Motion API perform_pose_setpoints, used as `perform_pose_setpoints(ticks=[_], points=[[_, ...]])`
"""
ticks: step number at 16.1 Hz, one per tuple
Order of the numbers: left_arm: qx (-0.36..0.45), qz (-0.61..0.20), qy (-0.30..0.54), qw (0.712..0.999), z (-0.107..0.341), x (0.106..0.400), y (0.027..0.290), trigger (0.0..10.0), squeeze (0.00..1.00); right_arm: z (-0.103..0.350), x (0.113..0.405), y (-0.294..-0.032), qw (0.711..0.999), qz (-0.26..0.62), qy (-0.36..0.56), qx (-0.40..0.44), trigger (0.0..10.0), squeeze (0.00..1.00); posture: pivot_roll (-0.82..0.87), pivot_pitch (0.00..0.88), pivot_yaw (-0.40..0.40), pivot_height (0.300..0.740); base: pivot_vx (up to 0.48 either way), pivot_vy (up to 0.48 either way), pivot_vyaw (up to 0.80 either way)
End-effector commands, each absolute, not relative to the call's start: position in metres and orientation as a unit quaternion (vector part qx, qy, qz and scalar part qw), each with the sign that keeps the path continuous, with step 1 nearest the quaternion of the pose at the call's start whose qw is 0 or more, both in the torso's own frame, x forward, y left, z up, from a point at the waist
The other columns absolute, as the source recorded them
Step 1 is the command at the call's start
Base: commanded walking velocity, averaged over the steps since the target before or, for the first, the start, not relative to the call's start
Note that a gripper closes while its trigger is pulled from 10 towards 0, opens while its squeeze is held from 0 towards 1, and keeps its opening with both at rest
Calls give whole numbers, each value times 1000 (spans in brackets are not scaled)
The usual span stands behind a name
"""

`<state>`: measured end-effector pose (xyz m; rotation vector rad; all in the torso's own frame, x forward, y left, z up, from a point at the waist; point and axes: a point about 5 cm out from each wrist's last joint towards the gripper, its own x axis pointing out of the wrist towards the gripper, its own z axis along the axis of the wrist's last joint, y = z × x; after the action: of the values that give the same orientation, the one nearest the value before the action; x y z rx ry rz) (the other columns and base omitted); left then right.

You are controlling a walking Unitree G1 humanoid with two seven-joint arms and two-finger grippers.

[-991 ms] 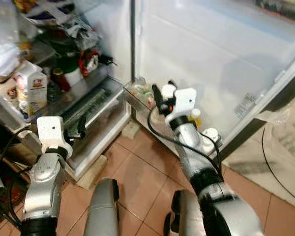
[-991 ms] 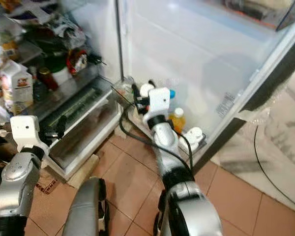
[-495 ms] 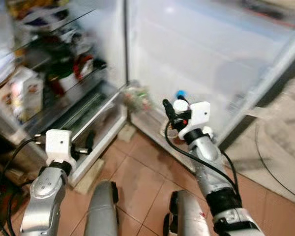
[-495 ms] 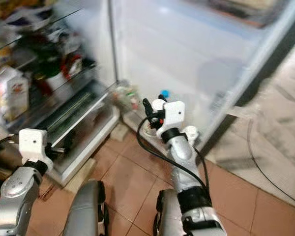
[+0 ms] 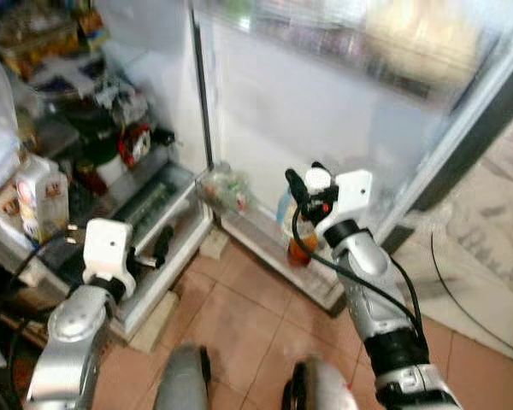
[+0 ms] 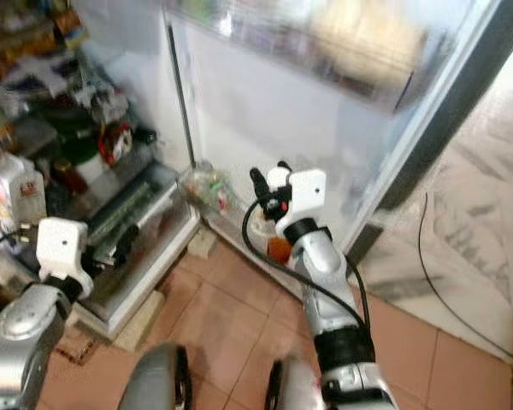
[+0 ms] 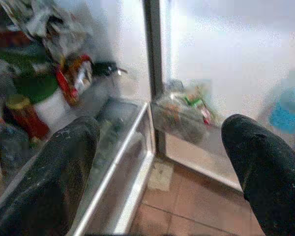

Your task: Restocking fridge

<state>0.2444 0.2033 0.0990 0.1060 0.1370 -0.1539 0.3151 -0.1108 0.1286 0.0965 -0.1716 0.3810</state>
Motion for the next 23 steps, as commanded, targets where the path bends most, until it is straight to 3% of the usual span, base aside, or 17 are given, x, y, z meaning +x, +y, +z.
perform_pose_setpoints(ticks=[1, 5, 14, 23], points=[[54, -65, 70, 994, 101, 246, 208, 10000, 0, 135, 314, -114, 976, 187, -96, 51, 10000, 0, 89, 7, -4, 740, 0, 0, 0], [13, -52, 86, 995, 97, 249, 207, 10000, 0, 134, 313, -114, 978, 183, -85, 47, 10000, 0, 83, 7, -6, 740, 0, 0, 0], [21, -62, 79, 995, 97, 250, 203, 10000, 0, 132, 311, -113, 979, 182, -74, 49, 10000, 0, 85, 34, 0, 740, 0, 480, 0], [25, -58, 67, 996, 98, 252, 203, 10000, 0, 131, 311, -115, 982, 167, -73, 44, 10000, 0, 89, 37, 7, 740, 0, 0, 0]])
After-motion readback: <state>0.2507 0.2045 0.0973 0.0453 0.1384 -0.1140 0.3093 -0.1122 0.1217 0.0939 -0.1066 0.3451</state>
